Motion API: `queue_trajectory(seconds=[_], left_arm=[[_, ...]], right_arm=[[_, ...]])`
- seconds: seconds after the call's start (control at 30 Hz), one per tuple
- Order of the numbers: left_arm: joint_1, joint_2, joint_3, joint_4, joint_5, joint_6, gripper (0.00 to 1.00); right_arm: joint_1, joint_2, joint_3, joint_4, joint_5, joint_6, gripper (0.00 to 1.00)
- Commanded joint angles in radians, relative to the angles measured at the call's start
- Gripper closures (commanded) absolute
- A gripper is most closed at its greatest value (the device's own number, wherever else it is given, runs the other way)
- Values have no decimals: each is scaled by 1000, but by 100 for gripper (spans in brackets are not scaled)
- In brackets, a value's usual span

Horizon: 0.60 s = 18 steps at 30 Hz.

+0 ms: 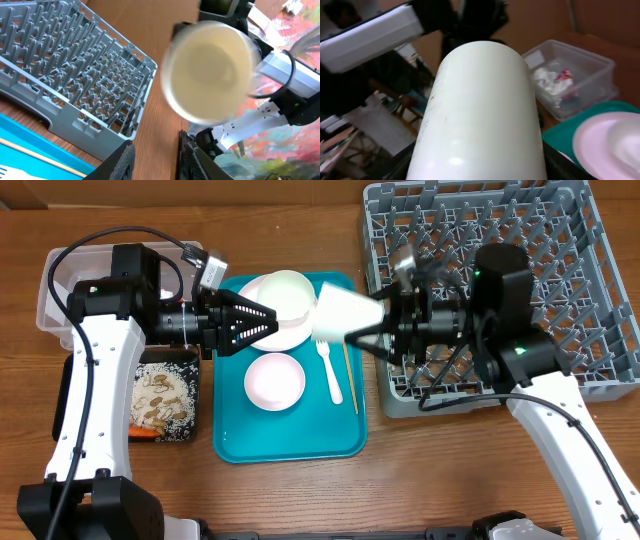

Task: Sort waste into correct bins and load items into the dishwasher
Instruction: 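Release left gripper and carry the cup right over the dish rack, then lower the white cup upright into the dish rack and open right gripper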

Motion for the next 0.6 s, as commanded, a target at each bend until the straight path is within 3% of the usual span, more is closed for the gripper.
queue_trajectory(seconds=[0.0,0.33,0.57], left_arm=[[-1,2,-3,-4,-10,-3,65],[-2,2,-2,-24,-70,-3,66],[-3,2,-3,-26,-188,-49,61]], right_arm=[[-24,-19,22,-8,201,88,68],[-48,-19,34,-230,638,150,68],[-48,-19,185,-498,913,178,69]])
